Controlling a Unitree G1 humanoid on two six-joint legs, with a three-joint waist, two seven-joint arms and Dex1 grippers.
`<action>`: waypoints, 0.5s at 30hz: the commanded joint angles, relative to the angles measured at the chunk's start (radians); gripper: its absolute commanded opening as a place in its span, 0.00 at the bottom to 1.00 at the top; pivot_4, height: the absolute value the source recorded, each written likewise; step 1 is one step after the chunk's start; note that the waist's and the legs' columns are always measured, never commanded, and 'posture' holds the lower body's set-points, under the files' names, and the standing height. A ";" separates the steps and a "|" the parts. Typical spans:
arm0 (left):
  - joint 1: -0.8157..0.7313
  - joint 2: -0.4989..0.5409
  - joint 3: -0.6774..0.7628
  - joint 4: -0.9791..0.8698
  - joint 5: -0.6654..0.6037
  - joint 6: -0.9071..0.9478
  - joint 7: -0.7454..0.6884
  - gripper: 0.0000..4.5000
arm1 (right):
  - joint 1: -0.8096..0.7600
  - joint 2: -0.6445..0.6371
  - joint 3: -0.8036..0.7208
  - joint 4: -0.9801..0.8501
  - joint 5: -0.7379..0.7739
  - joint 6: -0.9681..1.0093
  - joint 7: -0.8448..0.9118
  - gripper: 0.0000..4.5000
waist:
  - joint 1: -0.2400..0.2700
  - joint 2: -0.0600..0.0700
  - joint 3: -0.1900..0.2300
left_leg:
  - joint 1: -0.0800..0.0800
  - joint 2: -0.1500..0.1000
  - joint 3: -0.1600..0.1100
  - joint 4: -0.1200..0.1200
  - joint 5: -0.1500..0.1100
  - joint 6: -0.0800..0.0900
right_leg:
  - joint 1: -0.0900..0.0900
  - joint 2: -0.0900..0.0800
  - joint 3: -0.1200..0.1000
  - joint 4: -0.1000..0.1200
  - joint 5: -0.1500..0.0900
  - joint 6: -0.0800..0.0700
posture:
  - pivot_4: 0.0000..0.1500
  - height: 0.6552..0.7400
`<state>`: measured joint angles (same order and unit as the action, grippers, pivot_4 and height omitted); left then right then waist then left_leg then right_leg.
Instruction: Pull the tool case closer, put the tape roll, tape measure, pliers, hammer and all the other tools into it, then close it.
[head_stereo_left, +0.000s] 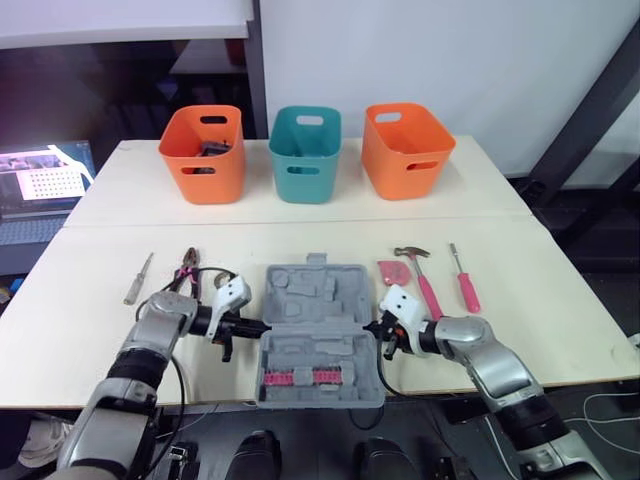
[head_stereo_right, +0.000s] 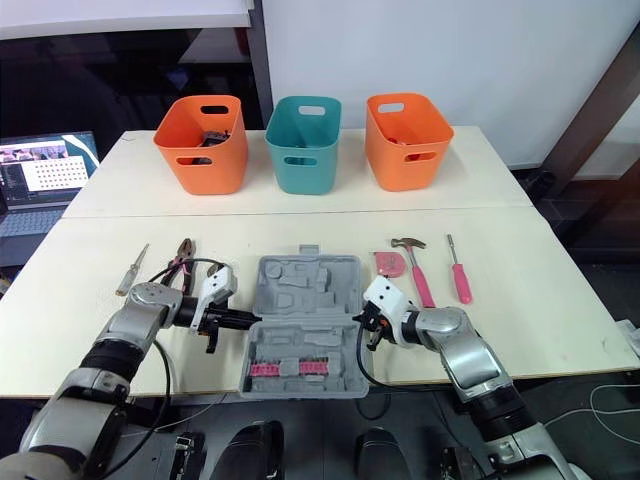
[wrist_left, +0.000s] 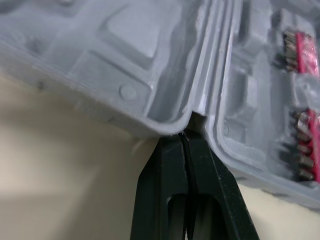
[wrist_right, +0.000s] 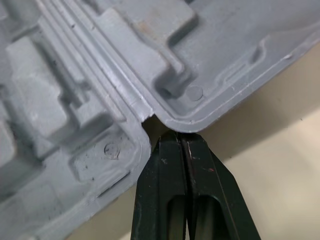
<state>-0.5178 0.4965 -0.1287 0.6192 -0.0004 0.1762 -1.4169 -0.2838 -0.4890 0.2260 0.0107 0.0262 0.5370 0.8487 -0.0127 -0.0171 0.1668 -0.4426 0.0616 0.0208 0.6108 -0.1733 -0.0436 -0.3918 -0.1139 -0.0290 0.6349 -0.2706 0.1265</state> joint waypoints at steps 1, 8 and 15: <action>0.034 0.008 -0.052 -0.038 -0.005 0.034 -0.022 0.00 | -0.023 0.011 0.015 -0.014 0.020 -0.024 0.015 0.01 | 0.000 0.000 0.000 | 0.000 0.000 0.000 0.000 0.000 0.000 | 0.000 0.000 0.000 0.000 0.000 0.000 | 1.00 1.00; 0.038 0.020 -0.057 -0.046 -0.014 0.035 0.005 0.00 | 0.000 -0.002 0.032 -0.072 0.036 0.025 0.041 0.01 | 0.001 0.000 0.000 | 0.000 0.000 0.000 0.000 0.000 0.000 | 0.000 0.000 0.000 0.000 0.000 0.000 | 1.00 1.00; 0.059 0.023 -0.072 -0.062 -0.019 0.040 0.009 0.00 | 0.041 -0.015 0.025 -0.140 0.053 0.080 0.038 0.01 | 0.000 0.000 0.000 | 0.000 0.000 0.000 0.000 0.000 0.000 | 0.000 0.000 0.000 0.000 0.000 0.000 | 1.00 1.00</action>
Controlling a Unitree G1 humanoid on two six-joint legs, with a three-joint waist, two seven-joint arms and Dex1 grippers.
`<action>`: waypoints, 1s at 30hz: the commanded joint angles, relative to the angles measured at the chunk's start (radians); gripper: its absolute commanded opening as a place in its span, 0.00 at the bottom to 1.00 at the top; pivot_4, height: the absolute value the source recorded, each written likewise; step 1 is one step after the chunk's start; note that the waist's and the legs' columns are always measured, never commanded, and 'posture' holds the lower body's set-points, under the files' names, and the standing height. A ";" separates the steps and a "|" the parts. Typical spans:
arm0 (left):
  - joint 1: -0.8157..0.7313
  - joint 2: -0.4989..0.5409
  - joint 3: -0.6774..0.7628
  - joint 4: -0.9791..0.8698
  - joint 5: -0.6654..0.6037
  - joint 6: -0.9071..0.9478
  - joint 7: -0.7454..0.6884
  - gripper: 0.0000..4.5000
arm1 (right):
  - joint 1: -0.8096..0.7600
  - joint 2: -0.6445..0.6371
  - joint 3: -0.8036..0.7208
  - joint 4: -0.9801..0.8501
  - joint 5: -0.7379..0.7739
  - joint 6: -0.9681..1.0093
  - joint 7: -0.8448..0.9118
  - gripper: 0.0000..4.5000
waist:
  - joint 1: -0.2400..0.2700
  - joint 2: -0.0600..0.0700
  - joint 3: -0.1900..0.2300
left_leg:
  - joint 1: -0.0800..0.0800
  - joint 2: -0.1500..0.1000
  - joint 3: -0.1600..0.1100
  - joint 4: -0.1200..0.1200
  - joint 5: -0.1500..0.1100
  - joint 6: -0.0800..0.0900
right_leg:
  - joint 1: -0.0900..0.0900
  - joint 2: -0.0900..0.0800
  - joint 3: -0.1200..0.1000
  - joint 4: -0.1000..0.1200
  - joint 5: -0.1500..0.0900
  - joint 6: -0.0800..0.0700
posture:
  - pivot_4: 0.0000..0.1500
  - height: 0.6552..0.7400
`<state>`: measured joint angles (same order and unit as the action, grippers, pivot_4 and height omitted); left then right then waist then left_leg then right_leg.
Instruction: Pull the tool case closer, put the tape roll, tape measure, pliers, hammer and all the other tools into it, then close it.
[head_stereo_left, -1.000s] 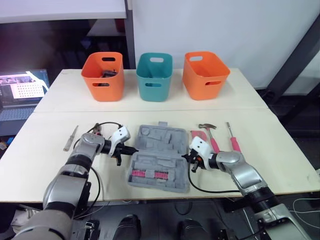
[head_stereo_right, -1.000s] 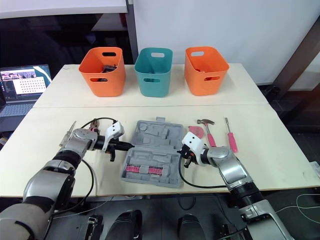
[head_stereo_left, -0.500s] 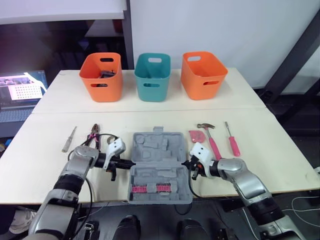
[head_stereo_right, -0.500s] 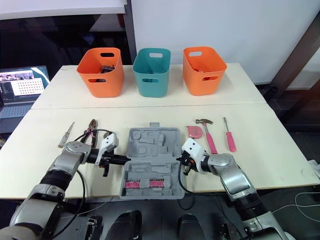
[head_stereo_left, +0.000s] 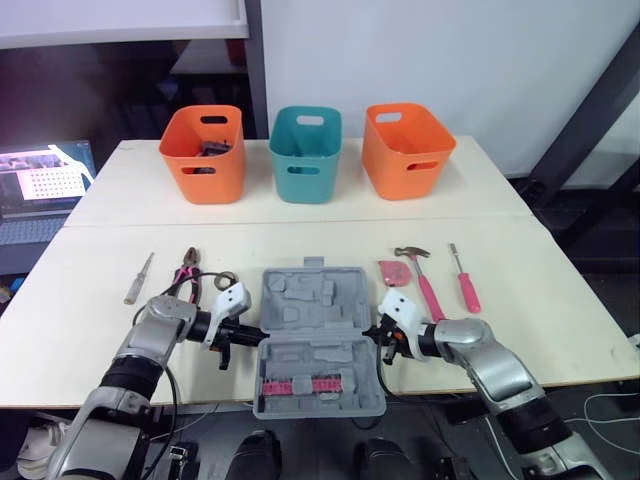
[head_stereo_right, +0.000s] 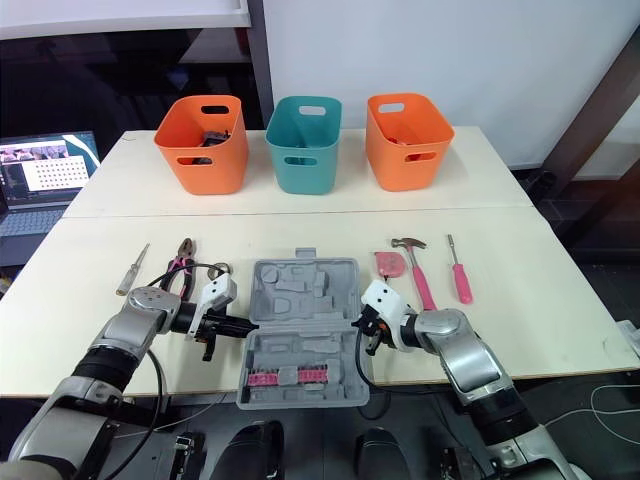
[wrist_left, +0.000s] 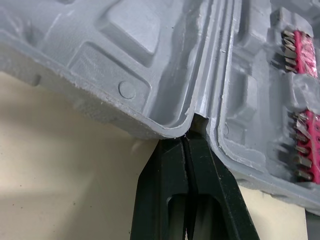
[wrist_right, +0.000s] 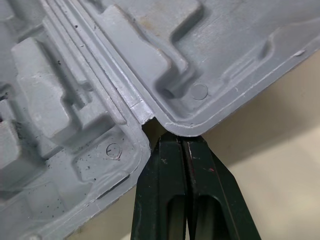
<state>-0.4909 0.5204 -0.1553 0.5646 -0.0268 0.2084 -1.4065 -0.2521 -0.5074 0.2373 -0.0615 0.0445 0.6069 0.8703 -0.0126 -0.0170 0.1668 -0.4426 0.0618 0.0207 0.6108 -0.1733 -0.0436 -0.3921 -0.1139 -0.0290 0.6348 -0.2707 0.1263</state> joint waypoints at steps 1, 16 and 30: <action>0.036 0.003 -0.046 -0.007 0.007 0.007 -0.003 0.00 | 0.012 0.005 0.010 -0.072 0.038 0.016 0.012 0.01 | 0.000 0.000 0.000 | 0.000 0.000 0.000 0.000 0.000 0.000 | 0.000 0.000 0.000 0.000 0.000 0.000 | 1.00 1.00; 0.059 0.019 -0.062 -0.041 -0.023 0.045 -0.007 0.00 | 0.017 -0.015 -0.009 -0.054 0.051 0.016 0.005 0.01 | 0.001 0.000 0.000 | 0.000 0.000 0.000 0.000 0.000 0.000 | 0.000 0.000 0.000 0.000 -0.001 -0.003 | 1.00 1.00; -0.045 0.085 0.004 0.112 -0.009 -0.061 0.103 0.00 | 0.035 -0.098 -0.075 -0.039 0.089 0.001 0.006 0.01 | 0.003 0.000 0.000 | 0.000 0.000 0.000 0.000 0.000 0.000 | 0.000 0.000 0.000 0.000 -0.001 -0.003 | 1.00 1.00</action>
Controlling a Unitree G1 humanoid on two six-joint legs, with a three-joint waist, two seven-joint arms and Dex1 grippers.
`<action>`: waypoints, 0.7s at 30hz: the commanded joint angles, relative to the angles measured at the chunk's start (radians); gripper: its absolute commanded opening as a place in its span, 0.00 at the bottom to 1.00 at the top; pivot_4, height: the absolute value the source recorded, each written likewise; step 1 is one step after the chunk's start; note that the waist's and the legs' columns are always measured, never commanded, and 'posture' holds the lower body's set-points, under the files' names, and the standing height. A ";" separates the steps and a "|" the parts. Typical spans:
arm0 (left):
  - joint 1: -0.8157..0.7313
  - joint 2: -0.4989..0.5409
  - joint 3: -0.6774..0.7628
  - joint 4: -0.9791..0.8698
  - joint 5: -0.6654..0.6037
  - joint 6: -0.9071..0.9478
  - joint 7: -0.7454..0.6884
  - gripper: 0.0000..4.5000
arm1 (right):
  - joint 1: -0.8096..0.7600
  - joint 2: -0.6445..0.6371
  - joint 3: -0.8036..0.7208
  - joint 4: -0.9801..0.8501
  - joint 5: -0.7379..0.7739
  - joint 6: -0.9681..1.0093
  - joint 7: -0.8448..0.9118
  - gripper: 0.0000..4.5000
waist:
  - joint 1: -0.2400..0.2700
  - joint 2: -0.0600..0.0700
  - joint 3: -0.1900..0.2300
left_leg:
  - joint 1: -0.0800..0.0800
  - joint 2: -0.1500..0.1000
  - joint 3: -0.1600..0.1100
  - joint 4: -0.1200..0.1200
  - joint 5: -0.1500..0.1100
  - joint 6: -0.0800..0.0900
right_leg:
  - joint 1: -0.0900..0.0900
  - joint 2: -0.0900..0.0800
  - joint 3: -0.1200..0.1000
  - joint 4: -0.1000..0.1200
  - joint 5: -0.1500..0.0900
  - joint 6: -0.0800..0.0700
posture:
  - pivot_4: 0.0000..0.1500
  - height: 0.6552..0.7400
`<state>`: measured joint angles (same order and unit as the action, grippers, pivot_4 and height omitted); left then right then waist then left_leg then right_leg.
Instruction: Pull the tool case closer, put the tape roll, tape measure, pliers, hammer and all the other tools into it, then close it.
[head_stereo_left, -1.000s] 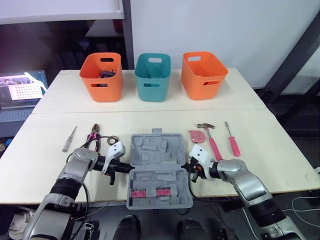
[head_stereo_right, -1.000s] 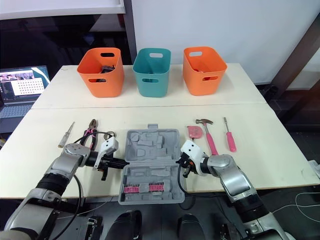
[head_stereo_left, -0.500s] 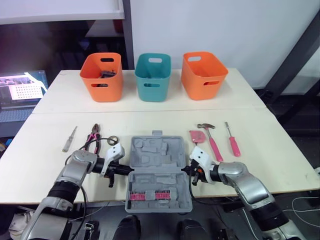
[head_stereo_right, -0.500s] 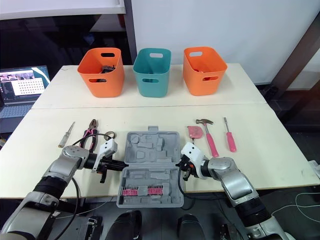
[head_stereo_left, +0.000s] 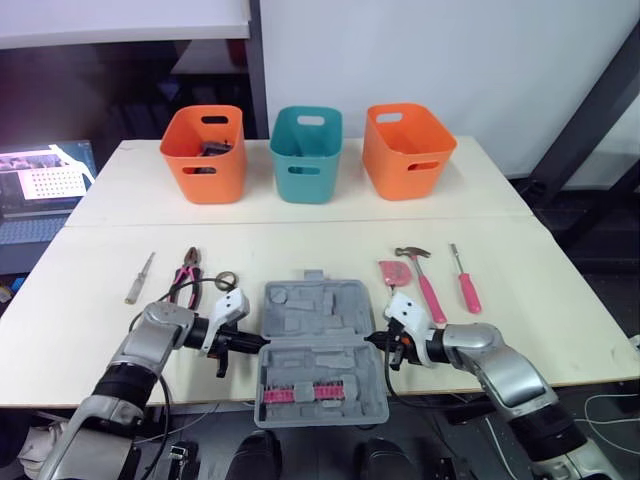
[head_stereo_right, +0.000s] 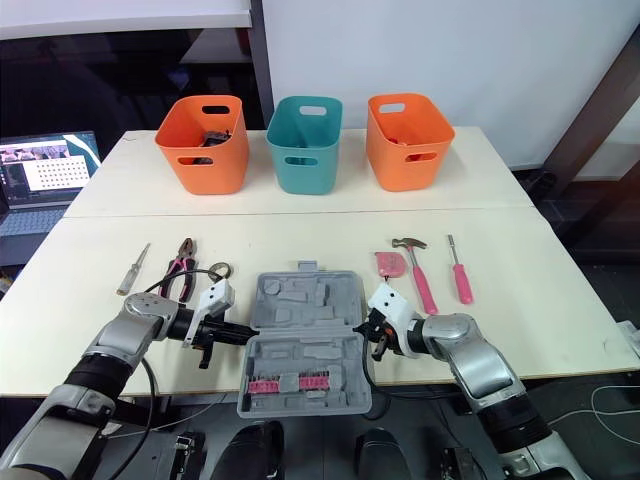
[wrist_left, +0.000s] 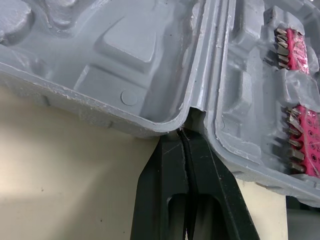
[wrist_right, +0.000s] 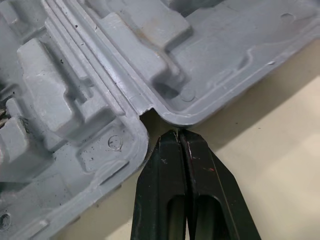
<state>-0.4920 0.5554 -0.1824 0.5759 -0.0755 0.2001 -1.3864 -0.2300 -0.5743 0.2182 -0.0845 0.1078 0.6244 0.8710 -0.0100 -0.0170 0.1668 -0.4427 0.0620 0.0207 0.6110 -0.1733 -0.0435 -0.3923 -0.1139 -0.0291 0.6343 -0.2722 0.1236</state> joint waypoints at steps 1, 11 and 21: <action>-0.061 0.066 0.038 0.131 0.042 -0.075 0.091 0.00 | 0.022 -0.044 -0.074 -0.021 0.035 -0.017 0.007 0.01 | 0.001 0.000 0.000 | 0.000 0.000 0.000 0.000 0.000 0.000 | 0.000 0.000 0.000 0.000 0.000 0.000 | 1.00 1.00; -0.001 0.195 0.204 0.084 -0.133 -0.060 0.000 0.06 | 0.246 -0.134 -0.408 -0.275 0.294 0.040 0.059 0.00 | 0.001 -0.001 0.001 | -0.001 0.001 0.000 -0.001 0.000 0.000 | -0.001 0.000 0.000 -0.001 0.001 0.001 | 1.00 1.00; 0.246 0.352 0.478 0.046 -0.239 -0.164 0.065 1.00 | 0.582 -0.155 -0.865 -0.338 0.418 -0.053 0.105 0.85 | 0.003 0.000 0.000 | 0.000 0.001 0.001 -0.001 -0.001 -0.001 | 0.000 -0.001 0.000 -0.004 -0.002 -0.004 | 1.00 1.00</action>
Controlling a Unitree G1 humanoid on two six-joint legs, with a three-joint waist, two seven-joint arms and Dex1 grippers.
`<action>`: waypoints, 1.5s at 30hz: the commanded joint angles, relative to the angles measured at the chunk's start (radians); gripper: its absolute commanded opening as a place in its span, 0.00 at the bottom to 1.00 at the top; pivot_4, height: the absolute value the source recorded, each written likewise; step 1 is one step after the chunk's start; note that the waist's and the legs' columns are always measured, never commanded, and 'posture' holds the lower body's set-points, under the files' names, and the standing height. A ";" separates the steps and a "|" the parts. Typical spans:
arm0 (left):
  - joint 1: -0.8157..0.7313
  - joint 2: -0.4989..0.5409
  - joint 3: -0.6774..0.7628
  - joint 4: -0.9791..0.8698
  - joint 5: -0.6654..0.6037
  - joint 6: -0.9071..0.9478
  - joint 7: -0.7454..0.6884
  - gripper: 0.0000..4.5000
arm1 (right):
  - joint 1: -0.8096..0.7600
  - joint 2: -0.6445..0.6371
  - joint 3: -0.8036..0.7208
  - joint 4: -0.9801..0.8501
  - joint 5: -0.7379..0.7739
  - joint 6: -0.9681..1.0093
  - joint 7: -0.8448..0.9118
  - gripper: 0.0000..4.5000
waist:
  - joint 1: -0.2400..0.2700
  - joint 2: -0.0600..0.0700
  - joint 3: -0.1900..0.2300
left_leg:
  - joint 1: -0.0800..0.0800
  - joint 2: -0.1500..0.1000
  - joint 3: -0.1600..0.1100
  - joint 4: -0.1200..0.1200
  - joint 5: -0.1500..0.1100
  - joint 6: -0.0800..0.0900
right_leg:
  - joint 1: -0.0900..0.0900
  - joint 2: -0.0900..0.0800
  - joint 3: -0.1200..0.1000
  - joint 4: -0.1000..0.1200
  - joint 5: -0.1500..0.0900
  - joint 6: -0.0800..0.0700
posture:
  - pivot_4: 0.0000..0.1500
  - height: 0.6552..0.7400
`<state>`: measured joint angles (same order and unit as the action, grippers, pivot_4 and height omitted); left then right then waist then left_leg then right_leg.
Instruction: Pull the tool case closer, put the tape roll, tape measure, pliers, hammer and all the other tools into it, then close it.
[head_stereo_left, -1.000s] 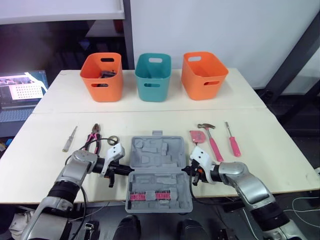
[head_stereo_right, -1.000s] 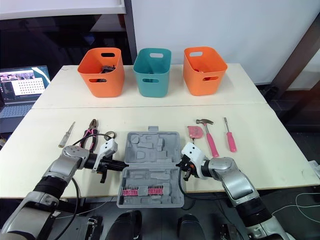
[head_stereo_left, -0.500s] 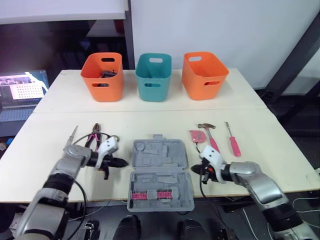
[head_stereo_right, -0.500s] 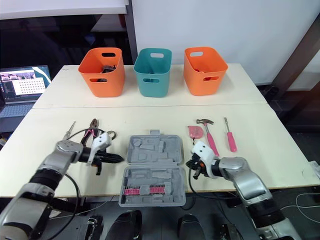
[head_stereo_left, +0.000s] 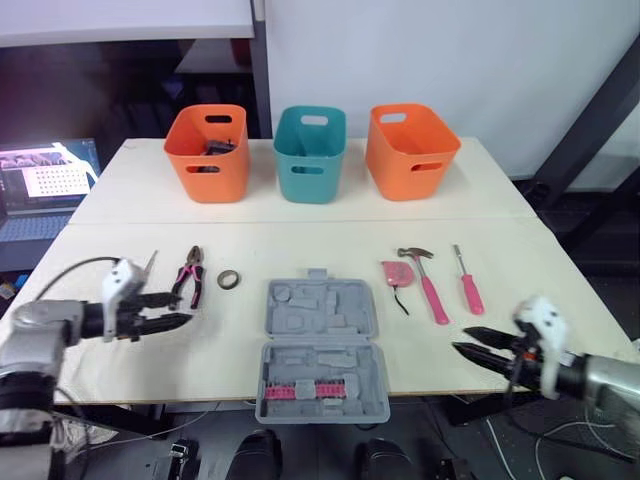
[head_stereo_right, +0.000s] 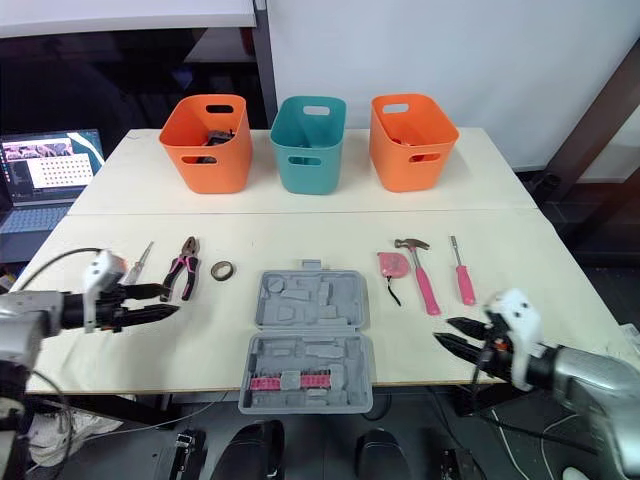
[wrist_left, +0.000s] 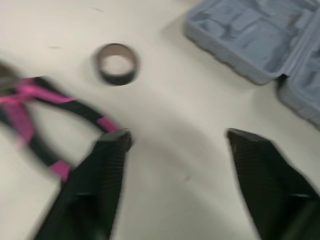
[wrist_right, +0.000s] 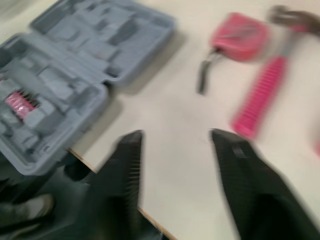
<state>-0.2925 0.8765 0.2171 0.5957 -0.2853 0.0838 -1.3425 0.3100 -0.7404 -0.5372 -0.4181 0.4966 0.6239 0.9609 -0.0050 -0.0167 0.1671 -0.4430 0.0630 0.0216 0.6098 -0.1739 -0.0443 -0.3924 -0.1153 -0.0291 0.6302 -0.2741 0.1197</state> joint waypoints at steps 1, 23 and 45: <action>0.063 0.037 0.097 0.033 -0.038 -0.055 0.027 1.00 | 0.058 0.016 -0.132 0.004 0.036 -0.064 0.015 0.94 | -0.003 0.000 0.000 | 0.000 0.000 0.000 0.000 0.000 0.000 | 0.000 0.000 0.000 0.000 0.000 0.000 | 1.00 1.00; 0.256 -0.039 0.247 -0.305 -0.189 0.068 0.216 1.00 | -0.208 -0.213 0.005 -0.186 0.301 0.217 -0.125 0.99 | -0.010 0.000 0.000 | 0.000 0.002 0.004 -0.003 -0.001 -0.001 | -0.003 -0.003 0.000 -0.001 0.001 -0.002 | 1.00 1.00; 0.364 -0.103 0.206 -0.938 -0.300 0.394 0.508 1.00 | -0.650 -0.263 0.428 -0.217 0.178 0.286 -0.256 0.99 | 0.002 -0.001 0.001 | -0.003 0.002 0.006 0.000 -0.001 -0.001 | -0.010 -0.003 0.000 -0.002 0.002 -0.003 | 1.00 1.00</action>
<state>0.0790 0.7677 0.4327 -0.3475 -0.5959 0.4675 -0.8498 -0.3275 -1.0065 -0.0923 -0.6079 0.6850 0.9253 0.7117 -0.0033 -0.0176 0.1683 -0.4459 0.0649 0.0274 0.6097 -0.1748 -0.0455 -0.4025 -0.1181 -0.0292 0.6285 -0.2725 0.1162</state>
